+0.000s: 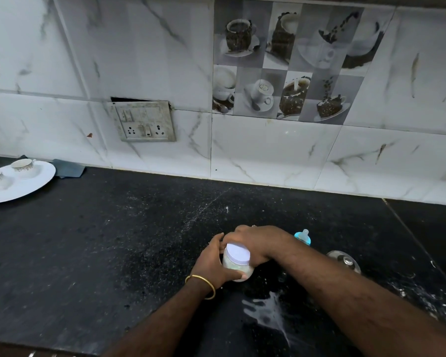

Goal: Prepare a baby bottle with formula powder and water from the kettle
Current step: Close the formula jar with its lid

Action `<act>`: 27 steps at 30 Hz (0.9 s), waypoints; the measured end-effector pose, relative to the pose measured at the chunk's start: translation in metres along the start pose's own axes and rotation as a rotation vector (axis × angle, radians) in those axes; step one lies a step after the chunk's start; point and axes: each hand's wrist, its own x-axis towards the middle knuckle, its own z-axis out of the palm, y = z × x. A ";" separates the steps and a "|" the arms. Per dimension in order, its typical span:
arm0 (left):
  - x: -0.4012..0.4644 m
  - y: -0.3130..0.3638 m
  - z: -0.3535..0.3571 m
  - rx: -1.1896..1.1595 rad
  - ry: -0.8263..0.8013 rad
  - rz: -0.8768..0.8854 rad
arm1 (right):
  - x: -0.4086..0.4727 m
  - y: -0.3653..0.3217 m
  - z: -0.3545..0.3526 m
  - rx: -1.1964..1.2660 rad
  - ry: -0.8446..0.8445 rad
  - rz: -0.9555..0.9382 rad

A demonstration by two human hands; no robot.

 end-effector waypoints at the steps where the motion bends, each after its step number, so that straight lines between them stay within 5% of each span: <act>1: 0.000 -0.001 0.000 0.006 -0.001 0.001 | 0.000 0.002 0.000 0.017 0.003 -0.020; 9: 0.002 -0.002 -0.002 -0.011 -0.037 0.017 | -0.001 -0.009 0.002 -0.001 0.072 0.203; 14: 0.003 0.005 -0.005 -0.048 -0.087 0.048 | -0.008 0.001 -0.005 0.033 0.027 -0.013; 21: 0.008 0.003 -0.004 -0.073 -0.137 0.003 | -0.007 0.002 0.001 -0.015 0.140 0.088; 27: 0.008 -0.001 -0.005 -0.111 -0.128 -0.008 | -0.011 0.003 0.005 -0.039 0.137 -0.058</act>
